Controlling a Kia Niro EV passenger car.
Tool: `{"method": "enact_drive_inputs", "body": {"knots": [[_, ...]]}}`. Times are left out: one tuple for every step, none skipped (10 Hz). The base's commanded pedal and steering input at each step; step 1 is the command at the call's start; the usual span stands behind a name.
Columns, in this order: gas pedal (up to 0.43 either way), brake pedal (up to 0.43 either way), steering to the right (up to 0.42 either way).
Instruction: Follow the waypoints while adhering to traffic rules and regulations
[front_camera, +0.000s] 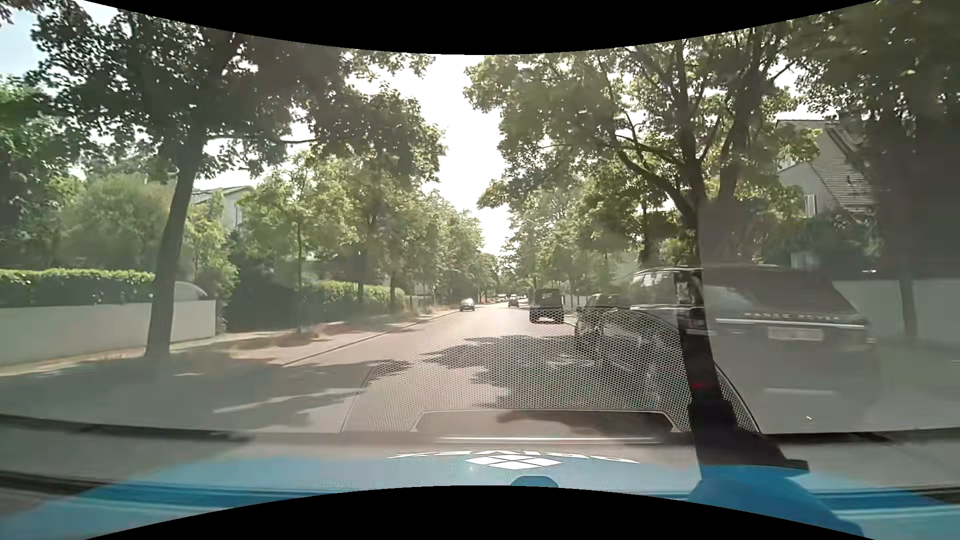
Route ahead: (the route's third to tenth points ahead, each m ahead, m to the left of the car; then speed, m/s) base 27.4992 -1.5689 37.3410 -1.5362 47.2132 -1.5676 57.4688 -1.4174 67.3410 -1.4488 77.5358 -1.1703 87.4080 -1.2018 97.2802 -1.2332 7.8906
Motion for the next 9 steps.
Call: {"method": "enact_drive_inputs", "body": {"knots": [[0.150, 0.000, -0.004], [0.150, 0.000, -0.004], [0.150, 0.000, -0.002], [0.150, 0.000, -0.002], [0.150, 0.000, -0.002], [0.150, 0.000, -0.001], [0.209, 0.000, -0.002], [0.220, 0.000, -0.001], [0.228, 0.000, -0.002]]}}
